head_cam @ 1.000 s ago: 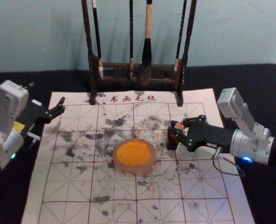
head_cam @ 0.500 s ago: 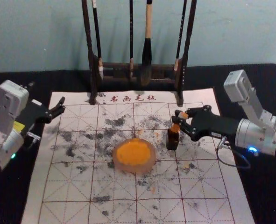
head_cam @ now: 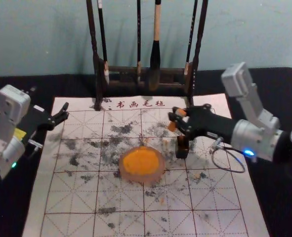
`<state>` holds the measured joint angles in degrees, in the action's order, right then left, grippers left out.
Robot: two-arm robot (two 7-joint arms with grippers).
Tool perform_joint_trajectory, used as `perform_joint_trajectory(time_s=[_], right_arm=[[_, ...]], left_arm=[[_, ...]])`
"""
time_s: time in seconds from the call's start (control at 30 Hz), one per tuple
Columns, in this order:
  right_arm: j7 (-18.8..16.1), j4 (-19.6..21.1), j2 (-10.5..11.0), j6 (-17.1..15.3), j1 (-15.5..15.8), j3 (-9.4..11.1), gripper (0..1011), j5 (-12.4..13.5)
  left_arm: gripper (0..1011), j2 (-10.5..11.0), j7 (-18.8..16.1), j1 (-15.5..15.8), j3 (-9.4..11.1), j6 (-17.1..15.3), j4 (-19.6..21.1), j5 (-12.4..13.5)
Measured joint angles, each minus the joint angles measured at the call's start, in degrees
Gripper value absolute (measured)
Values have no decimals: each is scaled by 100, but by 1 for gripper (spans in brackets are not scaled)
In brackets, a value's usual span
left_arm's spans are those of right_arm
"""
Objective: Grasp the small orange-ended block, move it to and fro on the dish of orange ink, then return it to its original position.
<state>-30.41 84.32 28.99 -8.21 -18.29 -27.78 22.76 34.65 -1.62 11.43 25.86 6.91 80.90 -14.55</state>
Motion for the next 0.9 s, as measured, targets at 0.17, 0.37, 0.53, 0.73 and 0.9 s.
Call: perform_joint_trajectory(time_s=[0.17,0.37,0.53,0.73,0.9], right_arm=[[62,-98,-236,-63,-138,-184,114,-109],[60,-254,-415,-131,-264,-352,114,-220],[31,-379,-534,-199,-334,-501,114,-319],[-4,-455,-622,-287,-342,-603,114,-358],[-6,-528,-701,-379,-346,-651,114,-359]], left_arm=[[1001,0,0,0,0,0,0,0],[1001,0,0,0,0,0,0,0],[1001,0,0,0,0,0,0,0],[1001,0,0,0,0,0,0,0],[1001,0,0,0,0,0,0,0]])
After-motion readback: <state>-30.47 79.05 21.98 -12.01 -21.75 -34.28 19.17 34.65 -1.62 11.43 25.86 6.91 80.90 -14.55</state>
